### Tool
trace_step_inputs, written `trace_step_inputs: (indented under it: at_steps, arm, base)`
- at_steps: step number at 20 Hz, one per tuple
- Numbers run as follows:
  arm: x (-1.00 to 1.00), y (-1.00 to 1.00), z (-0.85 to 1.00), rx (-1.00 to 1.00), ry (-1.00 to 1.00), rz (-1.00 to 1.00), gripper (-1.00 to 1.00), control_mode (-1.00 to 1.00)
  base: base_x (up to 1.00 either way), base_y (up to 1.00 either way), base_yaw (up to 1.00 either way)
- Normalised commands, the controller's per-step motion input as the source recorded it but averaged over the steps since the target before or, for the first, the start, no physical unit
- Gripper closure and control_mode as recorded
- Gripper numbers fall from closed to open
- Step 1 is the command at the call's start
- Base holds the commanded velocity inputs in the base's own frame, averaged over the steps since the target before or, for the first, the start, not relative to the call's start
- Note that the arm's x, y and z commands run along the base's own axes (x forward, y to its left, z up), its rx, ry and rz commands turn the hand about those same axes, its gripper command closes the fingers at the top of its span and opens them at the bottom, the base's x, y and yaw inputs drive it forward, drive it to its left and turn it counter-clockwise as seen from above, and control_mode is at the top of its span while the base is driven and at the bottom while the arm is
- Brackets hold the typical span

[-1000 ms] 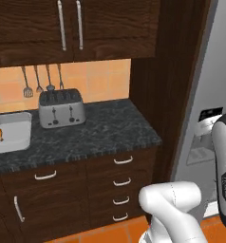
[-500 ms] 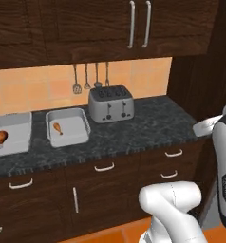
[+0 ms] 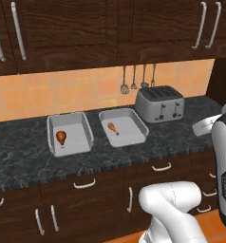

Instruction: Place one sweet potato and one chicken drumstick in each tupperware on the nearby counter, to pack two identical lunches.

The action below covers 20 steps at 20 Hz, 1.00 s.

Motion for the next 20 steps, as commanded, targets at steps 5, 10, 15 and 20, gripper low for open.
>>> trace_step_inputs:
  at_steps: [5,10,15,20]
  arm:
    - [0.00,0.00,0.00,0.00,0.00,0.00,1.00,1.00]
    - [0.00,0.00,0.00,0.00,0.00,0.00,1.00,1.00]
    - [0.12,0.31,-0.57,-0.11,0.08,0.00,1.00,-1.00]
    - [0.80,0.29,-0.84,-0.07,0.11,0.01,1.00,-1.00]
  base:
    - [0.84,0.66,-0.02]
    - [0.60,0.26,0.01]
    - [0.05,0.08,0.00]
    - [0.00,0.00,0.00]
